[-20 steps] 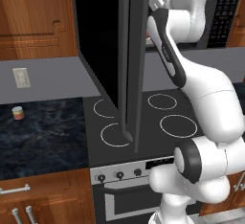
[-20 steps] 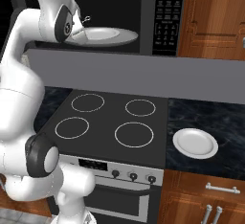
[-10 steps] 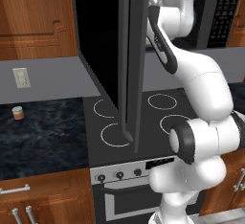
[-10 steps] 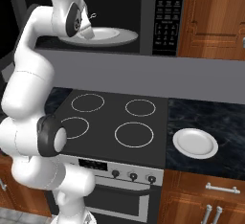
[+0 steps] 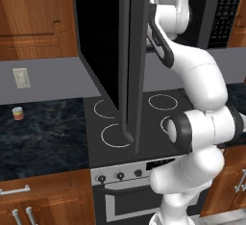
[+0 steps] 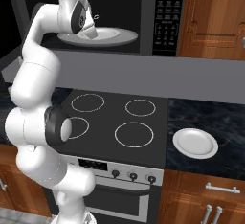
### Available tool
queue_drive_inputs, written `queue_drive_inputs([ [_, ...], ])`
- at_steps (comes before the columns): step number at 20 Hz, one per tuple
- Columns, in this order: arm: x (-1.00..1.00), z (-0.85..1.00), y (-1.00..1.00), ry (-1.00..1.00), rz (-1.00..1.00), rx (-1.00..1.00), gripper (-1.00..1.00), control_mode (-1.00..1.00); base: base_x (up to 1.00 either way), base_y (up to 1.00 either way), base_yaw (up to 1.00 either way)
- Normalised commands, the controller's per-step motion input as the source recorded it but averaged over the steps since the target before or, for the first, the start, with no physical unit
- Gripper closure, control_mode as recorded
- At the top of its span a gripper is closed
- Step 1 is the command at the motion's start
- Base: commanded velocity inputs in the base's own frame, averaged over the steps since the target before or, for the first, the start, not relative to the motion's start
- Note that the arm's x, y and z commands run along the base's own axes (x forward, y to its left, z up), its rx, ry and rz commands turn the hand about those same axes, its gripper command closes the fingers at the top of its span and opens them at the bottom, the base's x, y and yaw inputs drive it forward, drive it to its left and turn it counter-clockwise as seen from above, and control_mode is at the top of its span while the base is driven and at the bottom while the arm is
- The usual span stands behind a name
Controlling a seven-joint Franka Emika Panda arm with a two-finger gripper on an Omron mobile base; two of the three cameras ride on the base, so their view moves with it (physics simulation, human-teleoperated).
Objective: Pick the kebab skewer from the counter and place it in the microwave. Then turn on the microwave.
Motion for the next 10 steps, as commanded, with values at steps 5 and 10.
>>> queue_drive_inputs([
  [5,0.34,-0.11,0.0,0.08,0.0,0.0,1.0,-1.0,0.0,0.0,0.0],
  [10,0.38,-0.07,0.0,0.04,0.0,0.0,1.0,-1.0,0.0,0.0,0.0],
])
